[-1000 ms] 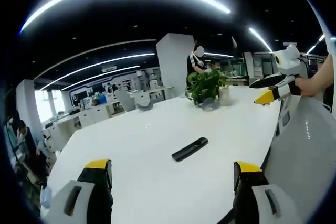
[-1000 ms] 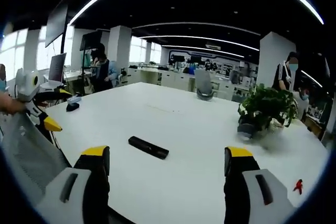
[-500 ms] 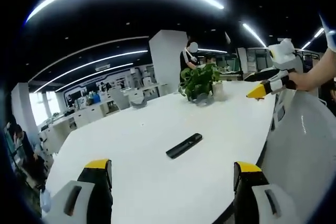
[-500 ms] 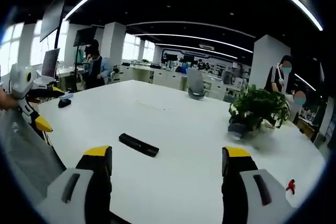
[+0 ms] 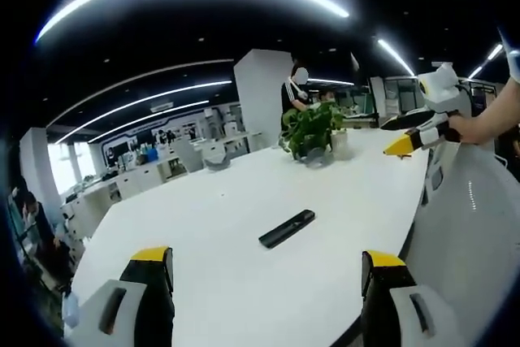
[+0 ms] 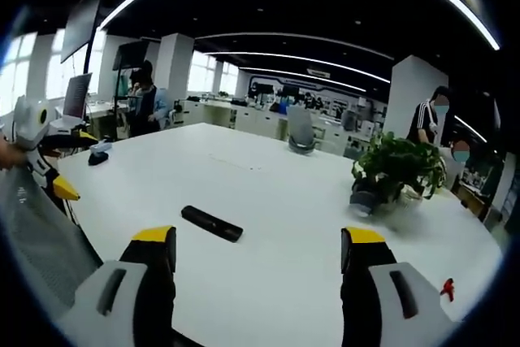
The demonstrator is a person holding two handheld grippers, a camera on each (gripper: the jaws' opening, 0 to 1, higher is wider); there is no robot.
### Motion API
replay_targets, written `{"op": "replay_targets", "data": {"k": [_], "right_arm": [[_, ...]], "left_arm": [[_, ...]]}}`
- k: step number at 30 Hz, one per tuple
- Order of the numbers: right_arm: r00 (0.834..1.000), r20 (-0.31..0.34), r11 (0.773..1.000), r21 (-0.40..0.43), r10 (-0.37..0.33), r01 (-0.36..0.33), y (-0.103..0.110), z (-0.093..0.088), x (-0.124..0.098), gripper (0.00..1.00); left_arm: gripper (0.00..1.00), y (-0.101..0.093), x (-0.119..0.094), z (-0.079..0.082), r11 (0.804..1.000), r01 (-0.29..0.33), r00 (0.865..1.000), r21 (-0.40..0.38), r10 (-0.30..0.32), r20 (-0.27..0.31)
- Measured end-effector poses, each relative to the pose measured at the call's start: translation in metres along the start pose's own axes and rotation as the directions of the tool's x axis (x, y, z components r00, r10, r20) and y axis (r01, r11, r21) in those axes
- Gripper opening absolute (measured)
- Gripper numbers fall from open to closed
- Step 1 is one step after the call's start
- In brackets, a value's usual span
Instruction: Press the specified remote control buttons in sequence, fully releasing each button before pressing the next.
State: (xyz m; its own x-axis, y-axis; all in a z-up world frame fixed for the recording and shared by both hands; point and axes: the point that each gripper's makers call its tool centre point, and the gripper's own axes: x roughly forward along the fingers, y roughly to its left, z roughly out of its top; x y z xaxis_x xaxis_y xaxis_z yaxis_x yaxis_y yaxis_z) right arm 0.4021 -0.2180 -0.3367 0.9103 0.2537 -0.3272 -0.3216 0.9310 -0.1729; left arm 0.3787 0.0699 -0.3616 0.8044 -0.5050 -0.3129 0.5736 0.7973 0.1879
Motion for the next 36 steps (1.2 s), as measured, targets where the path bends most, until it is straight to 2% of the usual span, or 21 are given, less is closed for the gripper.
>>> {"op": "replay_targets", "data": {"k": [5, 8, 13, 18, 20, 22, 24, 25, 27, 29, 33, 36], "right_arm": [[0.999, -0.028, 0.999, -0.037, 0.027, -0.028, 0.006, -0.004, 0.004, 0.86], [0.999, -0.025, 0.998, -0.061, 0.033, -0.034, 0.009, -0.003, 0.004, 0.85], [1.000, -0.024, 0.999, -0.051, 0.011, -0.012, 0.009, 0.001, 0.003, 0.84], [1.000, -0.020, 0.999, -0.040, -0.009, 0.008, 0.002, 0.001, 0.002, 0.84], [1.000, -0.007, 0.999, -0.030, -0.017, 0.017, -0.002, 0.002, 0.000, 0.82], [0.999, 0.011, 0.999, -0.005, -0.035, 0.035, -0.006, 0.006, -0.003, 0.81], [0.998, 0.030, 0.999, 0.010, -0.047, 0.047, -0.009, 0.010, -0.003, 0.80], [0.999, 0.031, 0.999, 0.013, -0.044, 0.044, -0.007, 0.012, -0.003, 0.80], [0.999, -0.006, 0.999, -0.018, -0.042, 0.042, -0.003, 0.007, -0.001, 0.81], [0.999, -0.015, 0.997, -0.067, -0.047, 0.046, -0.001, 0.007, -0.002, 0.81], [0.999, 0.018, 0.999, -0.023, -0.045, 0.045, -0.004, 0.013, -0.005, 0.79], [0.999, -0.001, 0.999, -0.009, -0.045, 0.045, -0.006, 0.008, -0.003, 0.77]], "left_arm": [[1.00, 0.006, -0.001, -0.001, 1.000, -0.013, 1.000, -0.023, 0.013, -0.001], [1.00, 0.005, -0.002, 0.000, 1.000, -0.018, 1.000, -0.008, 0.018, 0.004], [1.00, 0.013, -0.003, -0.002, 0.999, -0.044, 0.999, -0.013, 0.044, 0.001], [1.00, 0.012, -0.003, 0.005, 0.999, -0.039, 0.999, -0.015, 0.040, 0.034], [1.00, 0.012, -0.002, 0.003, 0.999, -0.042, 0.999, -0.021, 0.042, 0.026], [1.00, 0.008, 0.000, 0.004, 0.999, -0.021, 0.999, -0.034, 0.021, 0.024], [1.00, -0.001, 0.001, 0.002, 1.000, 0.029, 0.999, -0.001, -0.029, 0.014], [1.00, -0.003, 0.001, 0.002, 0.999, 0.033, 0.999, 0.011, -0.033, 0.011], [1.00, 0.001, 0.001, 0.003, 1.000, 0.016, 1.000, 0.012, -0.016, 0.017], [1.00, 0.006, 0.000, 0.004, 0.999, -0.006, 1.000, -0.033, 0.007, 0.025], [1.00, 0.007, 0.000, 0.001, 1.000, -0.015, 1.000, -0.011, 0.015, 0.005], [1.00, 0.011, -0.001, 0.001, 0.999, -0.036, 0.999, -0.022, 0.036, 0.006]]}}
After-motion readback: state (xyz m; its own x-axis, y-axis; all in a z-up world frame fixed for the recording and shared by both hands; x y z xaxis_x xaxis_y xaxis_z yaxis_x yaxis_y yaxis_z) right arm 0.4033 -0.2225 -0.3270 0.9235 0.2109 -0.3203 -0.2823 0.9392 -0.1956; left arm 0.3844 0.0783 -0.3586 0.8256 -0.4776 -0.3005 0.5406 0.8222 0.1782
